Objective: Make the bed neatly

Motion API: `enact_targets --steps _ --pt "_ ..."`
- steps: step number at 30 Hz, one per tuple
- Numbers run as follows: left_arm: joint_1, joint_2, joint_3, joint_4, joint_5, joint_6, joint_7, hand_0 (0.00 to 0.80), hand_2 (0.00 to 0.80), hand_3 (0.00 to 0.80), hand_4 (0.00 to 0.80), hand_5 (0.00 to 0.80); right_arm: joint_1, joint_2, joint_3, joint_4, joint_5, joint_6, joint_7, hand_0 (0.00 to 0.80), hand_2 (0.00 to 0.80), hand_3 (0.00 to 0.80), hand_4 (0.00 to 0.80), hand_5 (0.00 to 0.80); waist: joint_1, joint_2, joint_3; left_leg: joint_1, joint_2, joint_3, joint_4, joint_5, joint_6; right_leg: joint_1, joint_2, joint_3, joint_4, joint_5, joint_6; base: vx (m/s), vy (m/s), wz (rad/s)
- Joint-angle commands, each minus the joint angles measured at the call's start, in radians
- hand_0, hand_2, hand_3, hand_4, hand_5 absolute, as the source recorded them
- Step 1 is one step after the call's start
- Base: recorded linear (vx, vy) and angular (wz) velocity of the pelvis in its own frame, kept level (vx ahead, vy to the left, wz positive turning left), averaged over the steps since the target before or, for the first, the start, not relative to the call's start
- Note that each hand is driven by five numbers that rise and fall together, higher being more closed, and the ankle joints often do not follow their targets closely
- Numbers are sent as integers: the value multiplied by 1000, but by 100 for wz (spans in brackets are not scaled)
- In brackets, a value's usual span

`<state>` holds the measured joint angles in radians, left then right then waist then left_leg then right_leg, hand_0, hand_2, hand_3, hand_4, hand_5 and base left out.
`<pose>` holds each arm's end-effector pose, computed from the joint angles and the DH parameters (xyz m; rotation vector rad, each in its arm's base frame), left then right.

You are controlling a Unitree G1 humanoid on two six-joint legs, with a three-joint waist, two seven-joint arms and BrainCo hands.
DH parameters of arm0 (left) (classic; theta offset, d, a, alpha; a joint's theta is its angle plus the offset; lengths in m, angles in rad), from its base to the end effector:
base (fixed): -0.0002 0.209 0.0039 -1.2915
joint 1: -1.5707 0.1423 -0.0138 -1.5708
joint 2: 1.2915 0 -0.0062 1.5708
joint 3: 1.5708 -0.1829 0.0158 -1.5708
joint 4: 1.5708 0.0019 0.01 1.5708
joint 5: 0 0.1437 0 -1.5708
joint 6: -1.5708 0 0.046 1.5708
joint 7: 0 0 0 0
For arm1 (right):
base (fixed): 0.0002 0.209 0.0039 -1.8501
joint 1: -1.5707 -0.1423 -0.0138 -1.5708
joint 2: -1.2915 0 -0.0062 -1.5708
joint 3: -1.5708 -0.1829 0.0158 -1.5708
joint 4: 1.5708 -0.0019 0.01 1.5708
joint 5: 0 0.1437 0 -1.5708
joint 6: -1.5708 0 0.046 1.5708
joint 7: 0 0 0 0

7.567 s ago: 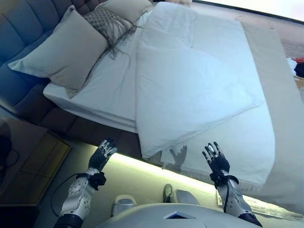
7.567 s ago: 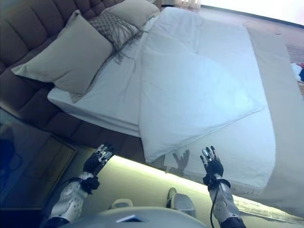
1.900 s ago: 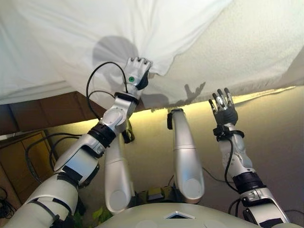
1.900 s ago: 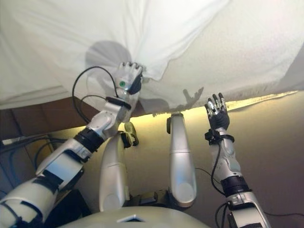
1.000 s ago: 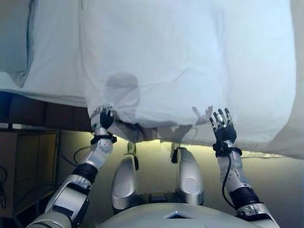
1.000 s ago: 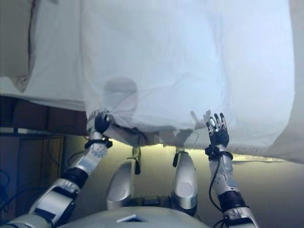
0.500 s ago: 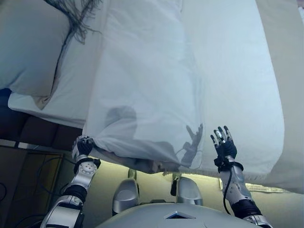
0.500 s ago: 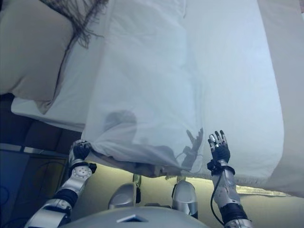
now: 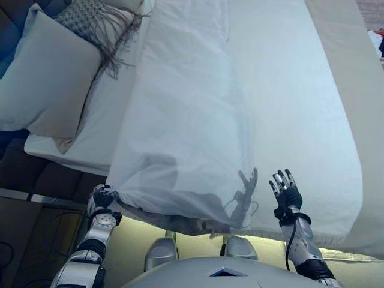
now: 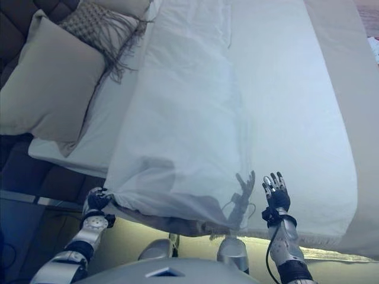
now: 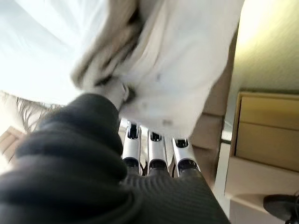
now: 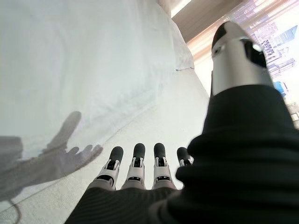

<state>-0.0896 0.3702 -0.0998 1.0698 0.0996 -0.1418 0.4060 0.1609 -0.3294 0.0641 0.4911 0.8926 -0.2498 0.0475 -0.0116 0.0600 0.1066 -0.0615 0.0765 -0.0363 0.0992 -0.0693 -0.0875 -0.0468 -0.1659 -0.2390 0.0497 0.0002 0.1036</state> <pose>0.1392 0.2618 -0.0826 0.6476 0.7441 0.3918 0.1363 -0.2413 -0.0471 0.4887 0.3285 -0.3320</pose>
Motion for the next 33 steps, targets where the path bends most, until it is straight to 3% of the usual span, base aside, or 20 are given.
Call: enact_targets --steps 1,3,9,12,14,18,21,27,33 --pt "111 119 -1 123 41 131 -109 0 0 0 0 0 1 3 -55 -69 -21 5 15 0 0 0 0 0 46 -35 19 -69 -4 27 13 60 31 -33 -97 14 67 7 72 0 0 0" --pt "118 90 -40 156 6 169 -148 0 0 0 0 0 -2 2 -54 -80 -20 10 8 0 0 0 0 0 40 -36 26 -75 -5 29 22 58 33 -39 -97 21 69 9 74 0 0 0" --pt "170 52 -11 217 -15 119 -171 0 0 0 0 0 9 12 -73 -108 -36 33 -5 0 0 0 0 0 30 -41 38 -74 -4 38 34 48 37 -39 -92 39 66 6 73 5 -12 -4" --pt "188 46 -7 210 -16 73 -206 0 0 0 0 0 13 15 -80 -117 -37 35 -8 0 0 0 0 0 36 -41 44 -81 -4 37 37 47 36 -43 -92 38 67 7 74 -9 -13 0" --pt "198 42 -14 186 -11 -7 -218 0 0 0 0 0 15 17 -81 -131 -32 35 -14 0 0 0 0 0 40 -41 53 -88 -5 34 41 48 36 -48 -93 37 68 9 75 -42 -35 2" --pt "213 57 -66 17 17 -174 -210 0 0 0 0 0 20 17 -84 -161 -25 29 -24 0 0 0 0 0 53 -35 75 -108 -9 24 48 47 36 -61 -96 34 74 13 79 -65 -18 5" --pt "198 87 -72 -134 40 -233 -190 0 0 0 0 0 19 13 -87 -169 -15 20 -26 0 0 0 0 0 60 -31 93 -121 -11 24 56 46 36 -70 -100 32 78 16 81 -71 -19 5" --pt "129 136 -112 -359 82 -271 -122 0 0 0 0 0 18 8 -72 -147 24 -16 -13 0 0 0 0 0 61 -46 117 -141 -9 30 73 46 33 -77 -100 36 75 28 83 -39 -57 -2" --pt "34 134 -165 -462 153 -266 -78 0 0 0 0 0 24 15 -58 -142 46 -19 4 0 0 0 0 0 42 -74 129 -158 -3 40 93 48 30 -85 -96 48 73 40 82 -7 -64 -4"
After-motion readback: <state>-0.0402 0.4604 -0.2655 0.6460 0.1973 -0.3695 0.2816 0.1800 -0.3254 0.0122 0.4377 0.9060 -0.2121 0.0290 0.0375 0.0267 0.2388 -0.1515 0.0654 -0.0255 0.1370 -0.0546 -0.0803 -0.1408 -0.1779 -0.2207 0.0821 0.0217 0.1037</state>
